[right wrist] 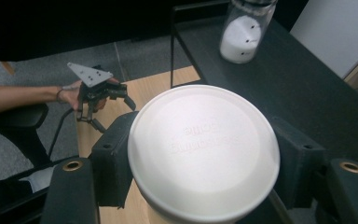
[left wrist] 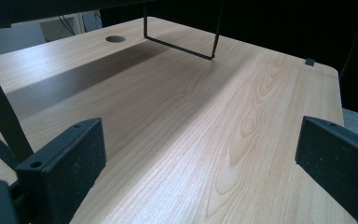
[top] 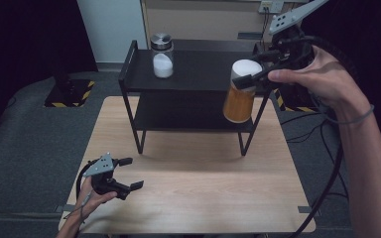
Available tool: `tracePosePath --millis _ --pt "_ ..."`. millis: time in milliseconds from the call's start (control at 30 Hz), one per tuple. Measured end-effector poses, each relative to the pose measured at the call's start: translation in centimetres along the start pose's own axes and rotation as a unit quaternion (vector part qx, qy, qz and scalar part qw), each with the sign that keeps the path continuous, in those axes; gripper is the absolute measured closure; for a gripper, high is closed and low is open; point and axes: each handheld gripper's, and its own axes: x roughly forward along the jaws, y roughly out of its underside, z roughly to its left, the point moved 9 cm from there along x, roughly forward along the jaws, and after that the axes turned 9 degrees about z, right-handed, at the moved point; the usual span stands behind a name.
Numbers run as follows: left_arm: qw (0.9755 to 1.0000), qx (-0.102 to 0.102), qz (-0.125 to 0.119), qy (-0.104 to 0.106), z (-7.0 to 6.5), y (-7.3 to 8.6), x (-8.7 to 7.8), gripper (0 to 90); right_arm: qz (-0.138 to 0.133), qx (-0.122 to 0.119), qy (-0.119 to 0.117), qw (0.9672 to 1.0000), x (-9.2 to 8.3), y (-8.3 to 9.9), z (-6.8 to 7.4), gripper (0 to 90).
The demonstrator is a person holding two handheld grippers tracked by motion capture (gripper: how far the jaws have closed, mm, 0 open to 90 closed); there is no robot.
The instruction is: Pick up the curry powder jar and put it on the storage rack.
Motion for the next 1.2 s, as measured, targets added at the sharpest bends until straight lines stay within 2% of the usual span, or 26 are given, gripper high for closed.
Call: tracePosePath --millis 300,533,633,967,1200 --pt "1.0 -0.002 -0.001 -0.002 0.1 0.1 -0.1 0.7 0.0 0.001 0.007 1.0 -0.4 -2.3 -1.8 34.0" --pt "1.0 -0.003 -0.003 -0.001 0.2 0.1 -0.2 0.7 0.001 0.006 0.016 0.9999 0.2 -4.1 -3.2 34.0" --pt "1.0 -0.003 -0.005 -0.002 0.2 0.1 -0.3 0.7 0.003 0.01 0.018 0.9998 0.6 -4.9 -4.3 34.0" --pt "1.0 -0.006 -0.005 -0.001 0.5 0.2 -0.3 0.7 0.003 0.037 0.047 0.9982 2.3 -5.8 -7.6 34.0" --pt "0.9999 -0.011 -0.005 -0.002 0.8 0.3 -0.3 0.7 0.005 0.054 0.069 0.9961 3.8 -5.8 -9.5 34.0"
